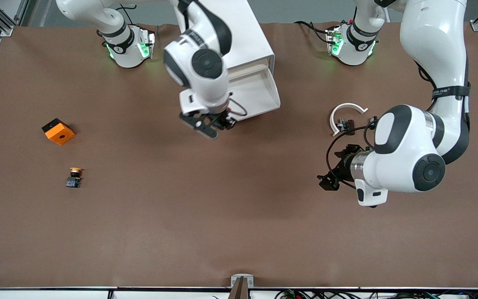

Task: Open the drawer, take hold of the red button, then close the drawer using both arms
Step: 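Carry the red button beside the yellow button with the right gripper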

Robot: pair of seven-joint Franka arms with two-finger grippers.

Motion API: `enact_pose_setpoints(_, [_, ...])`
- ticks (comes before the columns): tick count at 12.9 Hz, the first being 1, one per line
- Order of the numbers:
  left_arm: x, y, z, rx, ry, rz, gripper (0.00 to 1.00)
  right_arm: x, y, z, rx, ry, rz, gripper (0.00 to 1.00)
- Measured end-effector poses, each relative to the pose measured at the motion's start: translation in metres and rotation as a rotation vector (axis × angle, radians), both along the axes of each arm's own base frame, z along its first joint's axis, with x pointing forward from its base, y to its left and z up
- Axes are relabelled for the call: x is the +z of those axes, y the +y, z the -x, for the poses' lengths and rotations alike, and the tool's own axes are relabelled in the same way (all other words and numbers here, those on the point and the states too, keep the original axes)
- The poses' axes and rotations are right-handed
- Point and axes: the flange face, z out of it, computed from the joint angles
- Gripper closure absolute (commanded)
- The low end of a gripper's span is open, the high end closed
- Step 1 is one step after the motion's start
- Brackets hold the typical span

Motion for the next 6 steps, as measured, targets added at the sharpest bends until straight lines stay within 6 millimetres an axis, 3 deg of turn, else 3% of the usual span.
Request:
enact_pose_setpoints(3, [0.006,-0.059,0.018,-0.135,-0.088,-0.015,0.0,-0.011,-0.086,-0.059,0.081,0.023,-0.005,1.0])
enact_pose_setpoints(6, [-0.007,-0.119,0.045,-0.218,-0.139,0.007,0.0,-0.034,-0.165,-0.099,0.155,0.005,-0.025,1.0])
